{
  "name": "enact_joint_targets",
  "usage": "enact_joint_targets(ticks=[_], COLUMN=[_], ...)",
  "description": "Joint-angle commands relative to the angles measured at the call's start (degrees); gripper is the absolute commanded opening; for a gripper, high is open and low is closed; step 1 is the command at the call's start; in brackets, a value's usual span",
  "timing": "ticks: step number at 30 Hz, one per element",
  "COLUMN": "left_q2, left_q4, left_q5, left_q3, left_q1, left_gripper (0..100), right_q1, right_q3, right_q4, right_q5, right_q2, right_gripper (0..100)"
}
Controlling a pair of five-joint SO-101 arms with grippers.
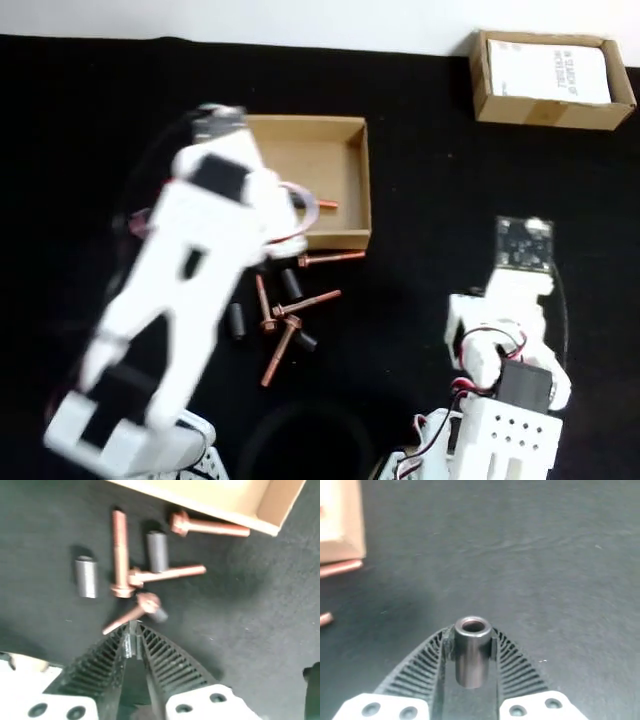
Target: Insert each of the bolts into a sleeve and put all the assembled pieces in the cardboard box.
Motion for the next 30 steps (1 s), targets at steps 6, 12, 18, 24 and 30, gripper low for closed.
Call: enact_joint_targets(ticks=[6, 12, 18, 24, 30], left_q2=[27.03, 42.24, 51.91, 54.37, 54.37], left_q4=[0.44, 0.53, 0.53, 0.53, 2.55], left_q5=[2.46, 2.46, 2.46, 2.46, 2.46], left_q3=[-20.97, -34.86, -42.15, -46.64, -50.33], left_q1=[7.16, 6.81, 5.67, 2.51, 1.71], left_gripper=[1, 1, 1, 16, 24], right_q1=[7.6, 8.4, 8.13, 8.13, 8.13], right_q3=[2.42, 3.38, 3.12, 3.47, 3.74], right_q4=[-4.7, -6.9, -7.08, -7.16, -7.16], right_q5=[4.75, 4.84, 4.92, 4.92, 7.56], right_q2=[-0.92, -0.92, -0.75, -0.57, -0.57], right_gripper=[0.6, 0.6, 0.6, 0.6, 0.6])
